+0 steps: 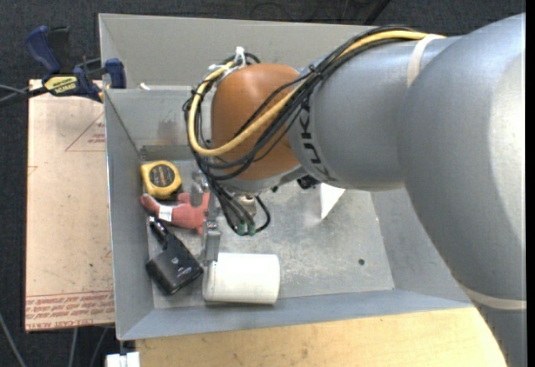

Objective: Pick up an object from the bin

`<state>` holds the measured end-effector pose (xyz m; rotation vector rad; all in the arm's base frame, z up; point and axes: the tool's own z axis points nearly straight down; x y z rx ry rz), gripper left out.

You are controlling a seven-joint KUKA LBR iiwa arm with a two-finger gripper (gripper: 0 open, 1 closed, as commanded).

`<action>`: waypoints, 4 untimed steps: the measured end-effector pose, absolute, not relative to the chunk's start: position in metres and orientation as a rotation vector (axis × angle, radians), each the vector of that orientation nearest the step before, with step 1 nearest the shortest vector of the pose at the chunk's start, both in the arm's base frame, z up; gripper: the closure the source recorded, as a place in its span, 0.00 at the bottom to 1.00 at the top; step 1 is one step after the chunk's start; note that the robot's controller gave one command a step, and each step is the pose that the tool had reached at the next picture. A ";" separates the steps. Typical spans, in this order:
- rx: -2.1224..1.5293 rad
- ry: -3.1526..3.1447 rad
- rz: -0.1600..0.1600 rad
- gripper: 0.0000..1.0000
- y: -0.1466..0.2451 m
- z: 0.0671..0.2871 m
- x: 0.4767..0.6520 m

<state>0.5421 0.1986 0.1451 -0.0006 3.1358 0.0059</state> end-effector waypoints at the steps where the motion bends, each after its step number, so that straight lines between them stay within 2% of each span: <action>1: 0.185 3.132 0.008 1.00 0.221 0.071 0.577; 2: 0.186 3.132 0.008 1.00 0.221 0.071 0.577; 3: 0.181 3.142 0.001 1.00 0.221 0.108 0.569; 4: 0.107 3.135 0.008 1.00 0.221 0.159 0.573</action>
Offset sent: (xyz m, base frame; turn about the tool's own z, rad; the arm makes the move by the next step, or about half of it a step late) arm 0.0000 0.0000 0.0000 0.0000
